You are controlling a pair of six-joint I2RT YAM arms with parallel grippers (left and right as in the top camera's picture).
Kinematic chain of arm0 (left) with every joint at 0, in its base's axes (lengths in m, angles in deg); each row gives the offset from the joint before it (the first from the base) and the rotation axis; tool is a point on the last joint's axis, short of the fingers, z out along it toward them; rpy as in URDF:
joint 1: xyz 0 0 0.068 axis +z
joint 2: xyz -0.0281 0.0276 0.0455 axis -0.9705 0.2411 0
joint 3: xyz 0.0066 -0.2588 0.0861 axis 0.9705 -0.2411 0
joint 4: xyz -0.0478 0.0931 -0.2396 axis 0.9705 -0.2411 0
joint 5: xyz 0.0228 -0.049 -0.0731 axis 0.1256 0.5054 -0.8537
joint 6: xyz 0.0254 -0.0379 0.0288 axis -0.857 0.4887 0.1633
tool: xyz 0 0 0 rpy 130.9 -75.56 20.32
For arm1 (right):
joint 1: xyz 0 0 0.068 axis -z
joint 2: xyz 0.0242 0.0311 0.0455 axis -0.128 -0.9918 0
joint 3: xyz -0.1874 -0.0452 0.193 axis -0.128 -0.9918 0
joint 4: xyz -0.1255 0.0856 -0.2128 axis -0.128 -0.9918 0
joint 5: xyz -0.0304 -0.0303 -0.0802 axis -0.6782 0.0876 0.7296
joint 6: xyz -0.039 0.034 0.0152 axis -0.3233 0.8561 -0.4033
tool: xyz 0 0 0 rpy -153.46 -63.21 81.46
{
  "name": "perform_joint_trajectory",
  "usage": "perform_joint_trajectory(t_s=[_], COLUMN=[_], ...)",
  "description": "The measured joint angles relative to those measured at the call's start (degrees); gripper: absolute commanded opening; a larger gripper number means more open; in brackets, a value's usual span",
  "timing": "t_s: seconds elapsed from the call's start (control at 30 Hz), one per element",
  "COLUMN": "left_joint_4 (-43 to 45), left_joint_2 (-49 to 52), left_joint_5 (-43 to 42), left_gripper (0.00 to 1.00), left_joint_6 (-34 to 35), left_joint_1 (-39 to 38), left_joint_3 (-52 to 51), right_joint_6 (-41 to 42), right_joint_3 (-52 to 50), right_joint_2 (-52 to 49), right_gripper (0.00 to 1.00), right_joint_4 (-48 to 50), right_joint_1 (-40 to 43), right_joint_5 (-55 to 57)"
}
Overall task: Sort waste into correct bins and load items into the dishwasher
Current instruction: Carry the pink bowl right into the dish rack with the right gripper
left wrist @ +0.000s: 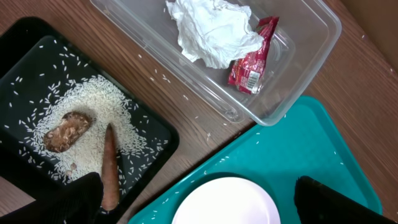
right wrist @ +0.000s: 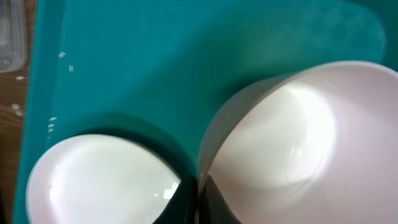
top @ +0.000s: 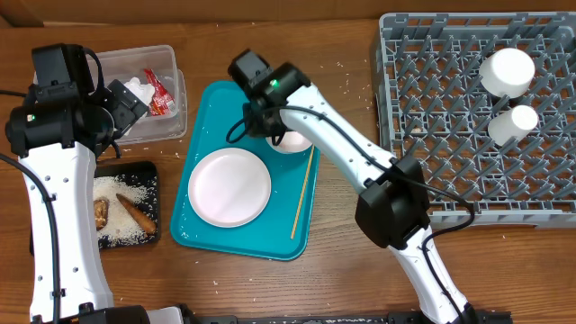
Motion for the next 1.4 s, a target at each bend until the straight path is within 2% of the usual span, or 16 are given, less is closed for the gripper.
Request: perform_joint_trajectory(t_s=[0.17, 0.33, 0.63, 0.83, 0.93, 1.13, 1.27, 1.4], left_joint_4=[0.0, 0.0, 0.0, 0.0, 0.02, 0.02, 0.0, 0.0], left_joint_2=[0.0, 0.0, 0.0, 0.0, 0.0, 0.0, 0.0, 0.0], left_joint_5=[0.0, 0.0, 0.0, 0.0, 0.0, 0.0, 0.0, 0.0], left_gripper=[1.0, 1.0, 1.0, 1.0, 1.0, 1.0, 1.0, 1.0], left_joint_6=[0.0, 0.0, 0.0, 0.0, 0.0, 0.0, 0.0, 0.0], left_joint_1=[0.0, 0.0, 0.0, 0.0, 0.0, 0.0, 0.0, 0.0], left_joint_3=[0.0, 0.0, 0.0, 0.0, 0.0, 0.0, 0.0, 0.0], right_joint_6=[-0.02, -0.09, -4.76, -7.93, -9.57, -10.93, -11.45, -14.86], right_joint_3=[10.32, 19.06, 20.04, 19.85, 16.55, 1.11, -8.33, -17.11], right_joint_2=[0.0, 0.15, 2.89, 8.13, 14.56, 30.53, 34.36, 33.33], right_gripper=[0.04, 0.04, 0.04, 0.04, 0.04, 0.04, 0.04, 0.04], right_joint_4=[-10.05, -21.29, -21.62, -21.66, -21.68, -21.84, -20.74, -13.42], right_joint_1=[2.43, 8.92, 27.3, 38.58, 41.44, 45.18, 48.81, 52.28], right_joint_5=[-0.07, 0.31, -6.05, -12.81, -13.16, -8.9, -7.48, -12.04])
